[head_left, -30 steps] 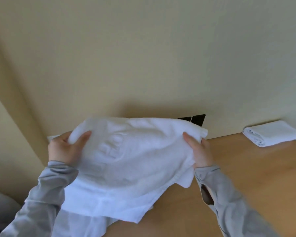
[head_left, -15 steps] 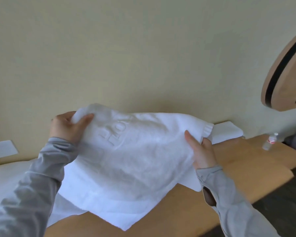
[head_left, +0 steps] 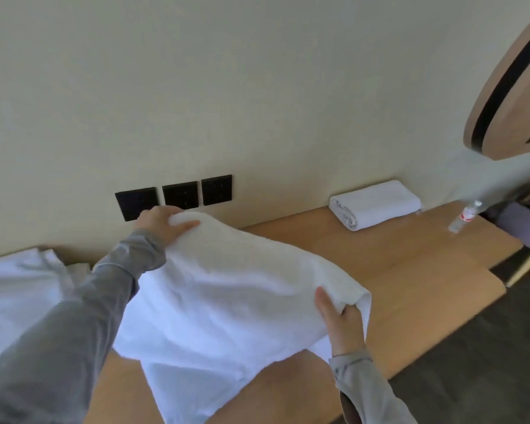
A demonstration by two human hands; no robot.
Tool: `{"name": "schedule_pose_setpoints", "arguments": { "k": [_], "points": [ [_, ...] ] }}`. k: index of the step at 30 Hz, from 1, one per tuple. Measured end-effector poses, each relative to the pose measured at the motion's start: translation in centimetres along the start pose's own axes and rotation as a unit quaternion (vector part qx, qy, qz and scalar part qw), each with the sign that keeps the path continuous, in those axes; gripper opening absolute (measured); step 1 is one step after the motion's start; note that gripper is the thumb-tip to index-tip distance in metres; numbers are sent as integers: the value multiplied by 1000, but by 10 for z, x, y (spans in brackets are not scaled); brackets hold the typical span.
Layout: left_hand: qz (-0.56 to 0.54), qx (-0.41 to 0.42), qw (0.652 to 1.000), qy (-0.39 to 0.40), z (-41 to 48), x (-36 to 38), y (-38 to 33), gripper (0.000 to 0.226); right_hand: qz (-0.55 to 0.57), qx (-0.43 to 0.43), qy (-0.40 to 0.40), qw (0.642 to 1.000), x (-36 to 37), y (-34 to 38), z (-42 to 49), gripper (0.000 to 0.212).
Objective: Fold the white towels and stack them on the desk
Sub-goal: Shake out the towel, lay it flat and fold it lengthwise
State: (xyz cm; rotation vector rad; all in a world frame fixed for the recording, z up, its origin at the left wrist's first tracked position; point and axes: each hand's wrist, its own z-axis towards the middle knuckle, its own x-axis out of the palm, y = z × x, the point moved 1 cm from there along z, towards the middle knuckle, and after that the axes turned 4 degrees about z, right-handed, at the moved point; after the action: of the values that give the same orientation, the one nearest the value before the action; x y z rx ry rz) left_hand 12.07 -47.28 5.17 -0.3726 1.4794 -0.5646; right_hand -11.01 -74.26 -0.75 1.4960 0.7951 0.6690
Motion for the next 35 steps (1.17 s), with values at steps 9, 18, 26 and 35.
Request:
{"name": "schedule_pose_setpoints", "arguments": {
  "k": [9, 18, 26, 35],
  "points": [
    [44, -4, 991, 128, -28, 190, 2, 91, -4, 197, -95, 976, -1, -79, 93, 38],
    [186, 22, 950, 249, -150, 261, 2, 136, 276, 320, 12, 906, -33, -101, 118, 59],
    [268, 46, 932, 241, -149, 253, -6, 129, 222, 424, 45, 877, -69, -82, 177, 55],
    [239, -37, 958, 154, -153, 230, 12, 91, 29, 54, 80, 995, -42, -15, 232, 53]
  ]
}}
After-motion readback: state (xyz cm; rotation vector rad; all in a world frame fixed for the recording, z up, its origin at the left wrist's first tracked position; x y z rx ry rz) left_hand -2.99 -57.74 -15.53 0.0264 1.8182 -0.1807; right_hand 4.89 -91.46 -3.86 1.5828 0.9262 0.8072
